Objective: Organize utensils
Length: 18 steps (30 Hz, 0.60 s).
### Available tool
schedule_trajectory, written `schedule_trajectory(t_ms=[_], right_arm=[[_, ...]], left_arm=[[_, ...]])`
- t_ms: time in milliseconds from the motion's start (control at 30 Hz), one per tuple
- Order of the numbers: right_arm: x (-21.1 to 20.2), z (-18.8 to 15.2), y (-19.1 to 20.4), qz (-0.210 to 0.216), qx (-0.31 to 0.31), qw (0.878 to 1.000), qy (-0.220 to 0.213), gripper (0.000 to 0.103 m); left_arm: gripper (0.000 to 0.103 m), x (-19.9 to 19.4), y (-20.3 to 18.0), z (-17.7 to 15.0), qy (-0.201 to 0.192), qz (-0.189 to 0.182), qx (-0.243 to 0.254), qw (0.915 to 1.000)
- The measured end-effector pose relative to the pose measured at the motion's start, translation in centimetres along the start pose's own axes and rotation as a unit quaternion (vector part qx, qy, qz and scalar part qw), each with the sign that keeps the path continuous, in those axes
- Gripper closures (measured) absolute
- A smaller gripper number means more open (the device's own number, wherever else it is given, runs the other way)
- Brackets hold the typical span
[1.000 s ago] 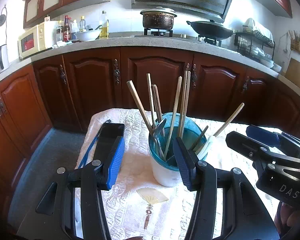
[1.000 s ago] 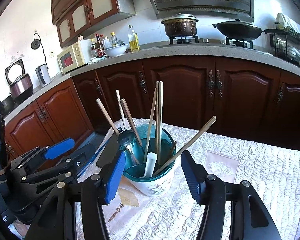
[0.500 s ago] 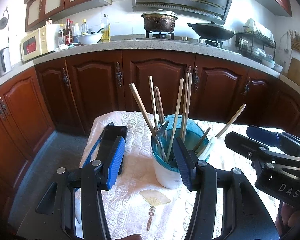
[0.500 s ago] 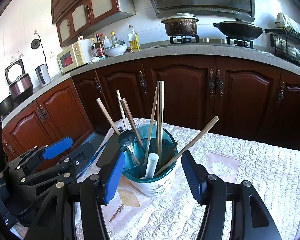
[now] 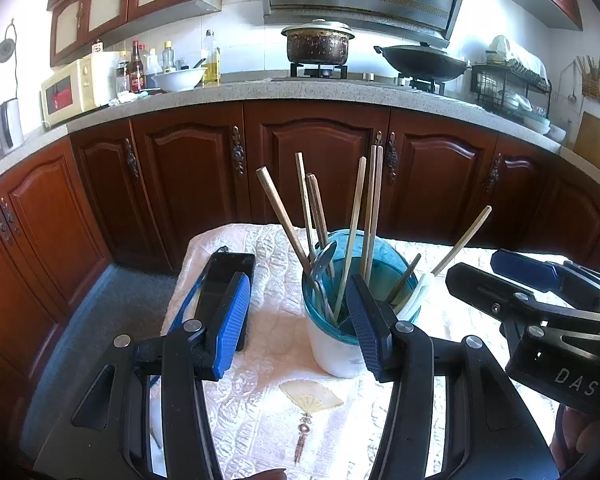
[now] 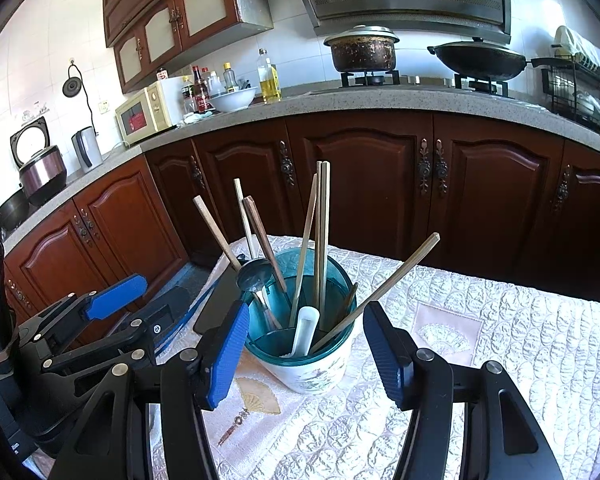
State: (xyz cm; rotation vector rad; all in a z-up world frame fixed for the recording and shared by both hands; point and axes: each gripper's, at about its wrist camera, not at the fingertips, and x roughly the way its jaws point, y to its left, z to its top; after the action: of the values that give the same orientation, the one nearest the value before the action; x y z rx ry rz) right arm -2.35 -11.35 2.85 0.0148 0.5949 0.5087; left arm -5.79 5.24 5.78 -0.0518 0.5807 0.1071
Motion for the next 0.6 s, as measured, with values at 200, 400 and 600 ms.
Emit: schedule_trajectory(t_ms=[200,400,600], right_arm=[[0.05,0.01,0.04,0.000,0.000,1.000,0.001,0.046],[0.23,-0.05,0.09,0.001,-0.003,1.000,0.002,0.046],[0.57,-0.06,0.16,0.004,-0.006,1.000,0.005,0.046]], left_arm=[[0.053,-0.04,-0.11,0.04,-0.001,0.000,0.004,1.0000],[0.053,-0.09,-0.15,0.05,0.000,-0.001,0.004,1.0000],[0.053,-0.08,-0.15,0.03,0.000,0.000,0.003,1.0000]])
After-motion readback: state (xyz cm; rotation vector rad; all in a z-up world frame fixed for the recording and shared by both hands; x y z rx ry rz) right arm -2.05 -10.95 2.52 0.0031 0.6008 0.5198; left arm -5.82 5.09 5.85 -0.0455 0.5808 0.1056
